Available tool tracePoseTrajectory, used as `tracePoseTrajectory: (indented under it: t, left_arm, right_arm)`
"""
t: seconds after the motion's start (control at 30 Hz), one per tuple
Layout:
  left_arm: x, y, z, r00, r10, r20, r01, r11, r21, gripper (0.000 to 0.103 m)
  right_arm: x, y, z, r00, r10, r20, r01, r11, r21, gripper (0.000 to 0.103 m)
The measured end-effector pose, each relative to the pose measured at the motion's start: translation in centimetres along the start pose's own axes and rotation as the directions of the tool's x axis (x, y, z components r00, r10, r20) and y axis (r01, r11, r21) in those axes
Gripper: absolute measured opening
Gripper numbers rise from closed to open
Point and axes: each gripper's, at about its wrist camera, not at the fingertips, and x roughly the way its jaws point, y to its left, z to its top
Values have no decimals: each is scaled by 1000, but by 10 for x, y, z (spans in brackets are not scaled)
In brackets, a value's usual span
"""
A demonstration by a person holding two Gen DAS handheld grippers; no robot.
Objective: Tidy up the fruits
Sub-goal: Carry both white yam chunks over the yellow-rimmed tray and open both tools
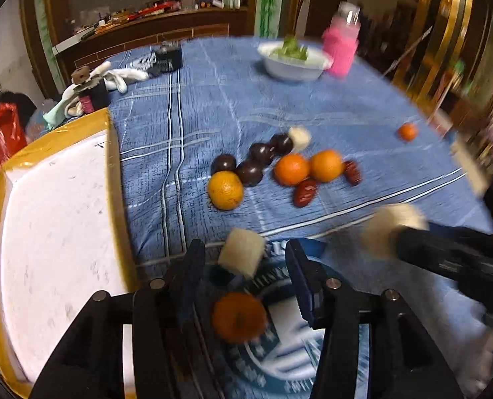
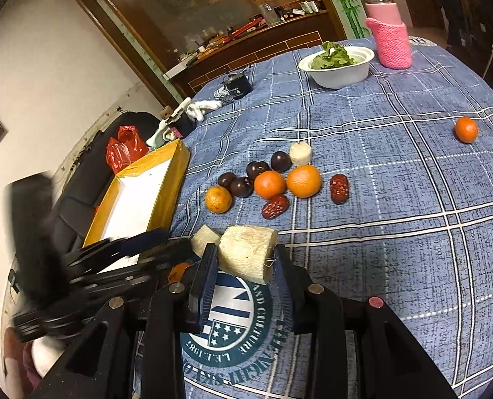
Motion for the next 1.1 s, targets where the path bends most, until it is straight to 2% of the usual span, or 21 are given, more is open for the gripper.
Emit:
tracePoseTrajectory:
  t: [0.07, 0.13, 0.17, 0.2, 0.27, 0.4, 0.47, 0.5, 0.57, 0.63, 0.73, 0.83, 0.93, 1.0, 1.1]
  left_arm:
    - [19, -5, 1, 997, 57, -48, -55, 998, 23, 49]
    - [31, -6, -3, 995, 73, -74, -71, 997, 32, 47]
    - [28, -5, -4, 994, 88, -63, -86, 996, 29, 36]
    - [25, -3, -5, 993, 107, -55, -106, 994, 25, 31]
    - [13, 12, -6, 999, 26, -33, -28, 998, -51, 30]
    - [-29, 49, -13, 995, -77, 71, 89, 977, -195, 30]
    - [-53, 75, -21, 989, -72, 130, 104, 959, -263, 30]
    - [-65, 94, -28, 986, -47, 157, 94, 947, -308, 30]
    - [-75, 127, -39, 985, -8, 174, 74, 922, -379, 30]
    - [-80, 161, -53, 985, 45, 165, 35, 889, -456, 30]
    - [-80, 205, -81, 988, 69, 141, 22, 827, -562, 30]
    - [-78, 225, -94, 988, 63, 139, 34, 796, -604, 30]
    - [-85, 237, -104, 984, 42, 171, 76, 776, -626, 39]
    - [-91, 243, -108, 981, 46, 191, 88, 765, -638, 60]
    - [-101, 252, -115, 974, 47, 222, 114, 746, -656, 67]
  right_arm:
    - [-3, -2, 0, 1000, 6, 4, -6, 1000, -3, 37]
    - [-7, -2, 0, 1000, 13, 7, -13, 1000, -13, 37]
    - [-7, -2, 1, 1000, 15, 8, -15, 1000, -16, 37]
    - [-8, -1, 1, 1000, 18, 8, -17, 1000, -22, 37]
    - [-7, 3, 3, 1000, 22, 5, -22, 999, -34, 37]
    - [2, 23, 6, 999, 29, -17, -31, 996, -78, 37]
    - [8, 37, 7, 999, 39, -30, -42, 994, -106, 37]
    - [13, 48, 8, 998, 48, -41, -52, 991, -125, 37]
    - [24, 72, 7, 996, 64, -66, -74, 984, -162, 37]
    - [40, 101, 5, 991, 83, -103, -103, 972, -211, 37]
    - [66, 142, -1, 983, 97, -158, -139, 950, -280, 37]
    - [96, 176, -13, 972, 93, -217, -163, 930, -329, 38]
    - [123, 199, -22, 962, 69, -264, -165, 917, -363, 38]
    - [137, 208, -25, 957, 51, -284, -160, 913, -376, 39]
    - [151, 213, -28, 952, 51, -303, -163, 919, -359, 39]
